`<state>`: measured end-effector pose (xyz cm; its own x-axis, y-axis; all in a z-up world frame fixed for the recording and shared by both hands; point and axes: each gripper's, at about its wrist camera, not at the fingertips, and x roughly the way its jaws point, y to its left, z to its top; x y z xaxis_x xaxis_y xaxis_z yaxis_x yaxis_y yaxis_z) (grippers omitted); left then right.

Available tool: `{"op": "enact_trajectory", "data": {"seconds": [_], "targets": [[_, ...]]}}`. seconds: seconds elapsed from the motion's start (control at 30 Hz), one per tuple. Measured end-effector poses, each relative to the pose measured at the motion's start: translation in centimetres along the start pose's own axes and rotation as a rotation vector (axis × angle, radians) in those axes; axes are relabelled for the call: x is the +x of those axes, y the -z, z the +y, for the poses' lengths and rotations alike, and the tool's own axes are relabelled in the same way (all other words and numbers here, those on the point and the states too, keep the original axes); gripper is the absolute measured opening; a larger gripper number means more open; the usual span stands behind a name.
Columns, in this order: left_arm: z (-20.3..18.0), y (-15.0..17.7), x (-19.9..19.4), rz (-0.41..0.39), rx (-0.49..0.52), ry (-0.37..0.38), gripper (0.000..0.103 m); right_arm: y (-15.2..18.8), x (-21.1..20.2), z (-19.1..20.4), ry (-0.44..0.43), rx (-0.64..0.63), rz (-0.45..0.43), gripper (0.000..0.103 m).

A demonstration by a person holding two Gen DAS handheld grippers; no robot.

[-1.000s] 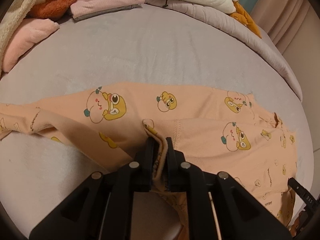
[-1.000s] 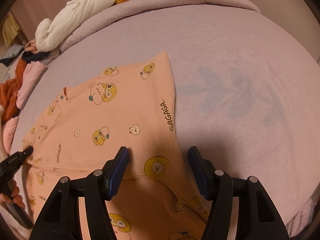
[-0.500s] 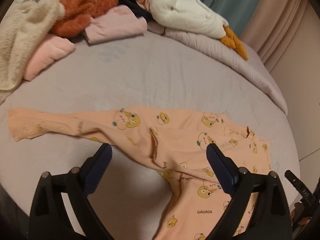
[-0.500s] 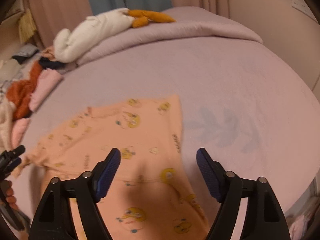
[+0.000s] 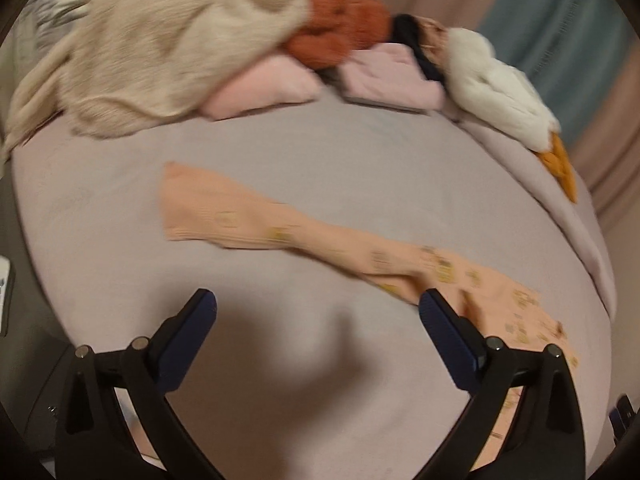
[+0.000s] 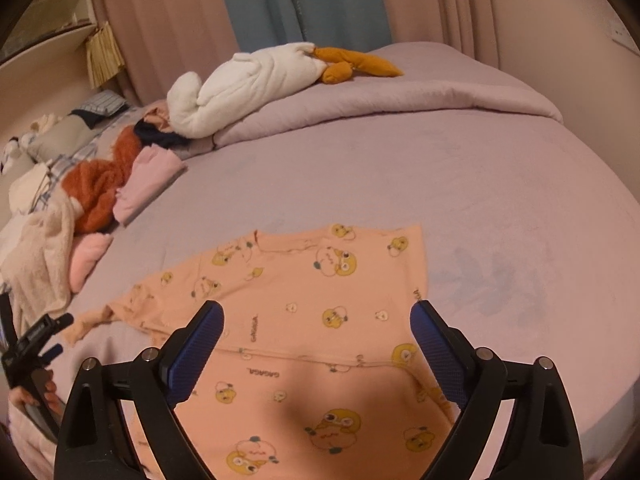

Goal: Fold small clothes
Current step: 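Grasp the other sleeve cuff with the left gripper and lift it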

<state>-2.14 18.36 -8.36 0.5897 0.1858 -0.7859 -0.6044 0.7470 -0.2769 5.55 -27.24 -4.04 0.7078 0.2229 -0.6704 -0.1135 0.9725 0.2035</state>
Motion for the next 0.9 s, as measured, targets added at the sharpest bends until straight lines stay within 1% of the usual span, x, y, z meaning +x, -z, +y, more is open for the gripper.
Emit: {"op": "enact_trajectory", "data": {"seconds": [0.07,0.1,0.17,0.23,0.3,0.37,0.5,0.53,0.6,0.63,0.67,0.7,0.77,0.83,0.9], "targets": [[1.5,-0.1,0.8,0.010,-0.028,-0.025,0.097,0.3,-0.1,0.3,0.003,-0.007,0.009,0.094],[2.2,-0.1,1.1,0.022,-0.043,-0.024,0.095,0.4,-0.1,0.5,0.001,-0.009,0.013,0.094],[3.9,-0.4,2.1,0.058,-0.109,0.020,0.090,0.6,0.0,0.8,-0.001,-0.012,0.025,0.094],[5.3,-0.9,3.2,0.091,-0.202,0.092,0.088,0.7,0.2,1.3,0.004,-0.024,0.036,0.094],[5.9,-1.5,3.6,0.099,-0.252,0.123,0.087,0.7,0.2,1.7,0.018,-0.037,0.040,0.094],[6.0,-2.2,4.1,0.092,-0.286,0.143,0.083,0.7,0.3,1.9,0.023,-0.044,0.041,0.094],[6.1,-3.8,5.8,0.097,-0.354,0.154,0.075,0.8,0.6,2.2,0.032,-0.048,0.051,0.094],[6.3,-4.1,6.3,0.099,-0.372,0.152,0.069,0.8,0.7,2.2,0.035,-0.050,0.055,0.094],[6.5,-4.4,6.8,0.088,-0.389,0.137,0.049,0.8,0.8,2.3,0.037,-0.053,0.059,0.094],[6.6,-4.5,7.0,0.088,-0.390,0.134,0.027,0.8,0.8,2.4,0.040,-0.055,0.061,0.094],[6.7,-4.5,7.3,0.092,-0.397,0.142,0.010,0.8,0.9,2.4,0.043,-0.057,0.061,0.094],[7.0,-4.5,7.5,0.104,-0.418,0.154,0.008,0.8,0.9,2.4,0.046,-0.057,0.061,0.094],[7.1,-4.2,6.9,0.091,-0.429,0.153,0.007,0.8,0.9,2.3,0.047,-0.053,0.061,0.094],[7.0,-4.0,5.8,0.068,-0.403,0.142,0.006,0.8,1.0,2.3,0.044,-0.049,0.060,0.094],[7.0,-3.4,3.9,0.041,-0.384,0.158,0.006,0.8,1.0,2.4,0.044,-0.049,0.060,0.094]]}}
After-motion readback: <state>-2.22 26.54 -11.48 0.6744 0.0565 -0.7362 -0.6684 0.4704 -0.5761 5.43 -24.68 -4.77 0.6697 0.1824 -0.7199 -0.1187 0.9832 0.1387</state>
